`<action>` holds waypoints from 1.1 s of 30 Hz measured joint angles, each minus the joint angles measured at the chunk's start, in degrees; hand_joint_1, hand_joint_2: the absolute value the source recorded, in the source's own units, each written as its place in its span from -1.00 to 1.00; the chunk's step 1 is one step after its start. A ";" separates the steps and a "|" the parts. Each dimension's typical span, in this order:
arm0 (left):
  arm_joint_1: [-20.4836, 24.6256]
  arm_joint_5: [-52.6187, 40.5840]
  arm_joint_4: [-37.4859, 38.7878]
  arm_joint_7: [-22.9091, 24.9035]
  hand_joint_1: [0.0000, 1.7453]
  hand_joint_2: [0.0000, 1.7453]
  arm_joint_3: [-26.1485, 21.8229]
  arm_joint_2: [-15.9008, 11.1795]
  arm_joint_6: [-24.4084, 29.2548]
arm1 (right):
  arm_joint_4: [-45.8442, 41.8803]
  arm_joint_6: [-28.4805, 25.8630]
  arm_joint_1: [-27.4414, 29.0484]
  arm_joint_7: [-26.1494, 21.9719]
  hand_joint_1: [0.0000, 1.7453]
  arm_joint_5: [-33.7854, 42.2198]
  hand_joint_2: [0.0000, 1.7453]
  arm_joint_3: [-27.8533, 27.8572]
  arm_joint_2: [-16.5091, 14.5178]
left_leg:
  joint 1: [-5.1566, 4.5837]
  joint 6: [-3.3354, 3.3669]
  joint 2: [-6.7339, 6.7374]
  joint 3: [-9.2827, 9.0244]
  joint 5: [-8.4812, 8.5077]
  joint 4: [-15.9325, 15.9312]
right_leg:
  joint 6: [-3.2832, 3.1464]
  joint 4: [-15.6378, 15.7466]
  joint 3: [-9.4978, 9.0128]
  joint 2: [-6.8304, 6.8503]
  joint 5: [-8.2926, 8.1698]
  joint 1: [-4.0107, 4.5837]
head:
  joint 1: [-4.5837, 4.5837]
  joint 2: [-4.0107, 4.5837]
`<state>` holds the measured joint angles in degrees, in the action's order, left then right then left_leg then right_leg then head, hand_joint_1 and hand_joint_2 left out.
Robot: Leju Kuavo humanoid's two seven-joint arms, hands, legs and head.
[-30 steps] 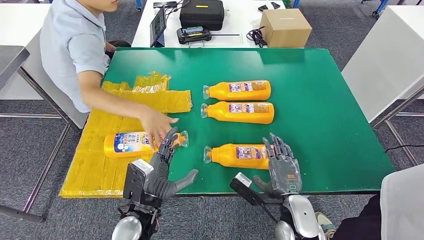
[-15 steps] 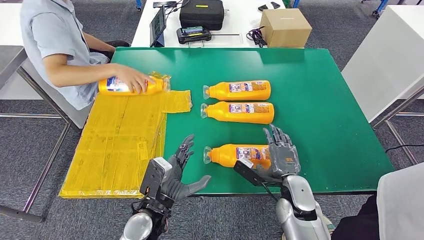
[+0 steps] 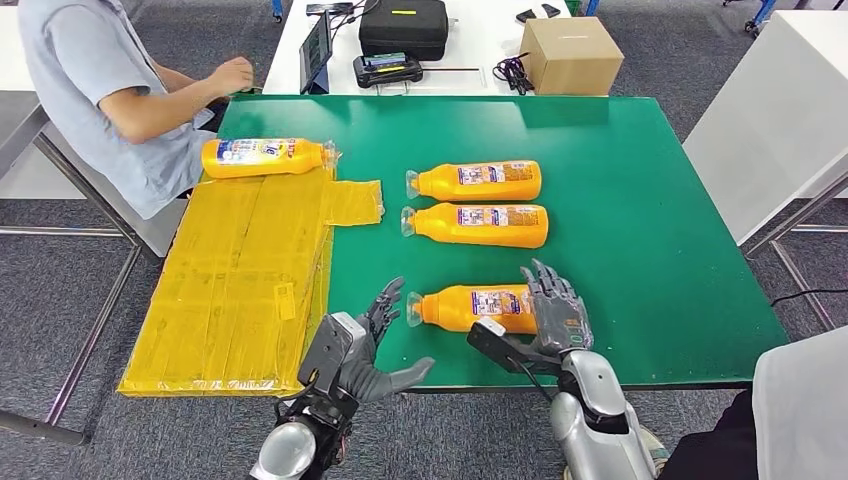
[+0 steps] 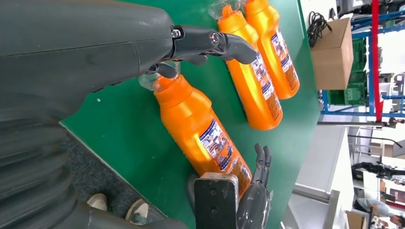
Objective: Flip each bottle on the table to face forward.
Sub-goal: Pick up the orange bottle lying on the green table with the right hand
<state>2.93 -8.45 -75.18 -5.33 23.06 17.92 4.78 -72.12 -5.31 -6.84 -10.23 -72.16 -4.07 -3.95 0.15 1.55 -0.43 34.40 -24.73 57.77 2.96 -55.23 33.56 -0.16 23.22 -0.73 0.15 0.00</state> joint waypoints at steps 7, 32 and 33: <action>0.07 -1.01 0.05 0.14 -1.00 1.00 0.46 0.00 -0.50 | 0.08 1.26 0.71 -0.49 -1.00 0.04 1.00 -1.74 0.15 | 0.00 0.00 0.00 0.00 0.00 0.00 | 0.00 0.00 0.00 0.00 0.00 0.00 | 0.01 0.00; 0.84 -0.98 1.63 1.47 -1.00 1.00 1.39 -0.02 -1.40 | 9.86 2.43 -6.99 2.07 -1.00 -2.57 1.00 -6.68 2.12 | -0.01 0.00 -0.01 0.01 0.00 0.00 | 0.01 0.00 -0.01 0.00 -0.01 -0.01 | 0.01 0.00; 0.90 -1.01 1.80 1.65 -1.00 1.00 1.42 -0.02 -1.50 | 10.40 2.75 -7.31 2.23 -1.00 -2.47 1.00 -6.77 2.20 | -0.01 0.00 0.00 0.00 0.00 0.00 | 0.01 0.00 -0.01 0.00 -0.01 -0.01 | 0.02 0.00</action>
<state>3.83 -9.45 -73.37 -3.69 24.48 17.90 3.28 -61.72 -2.56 -14.15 -8.00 -74.63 -10.84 -1.75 0.14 1.55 -0.44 34.40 -24.72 57.77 2.97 -55.24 33.55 -0.16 23.21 -0.73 0.17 0.00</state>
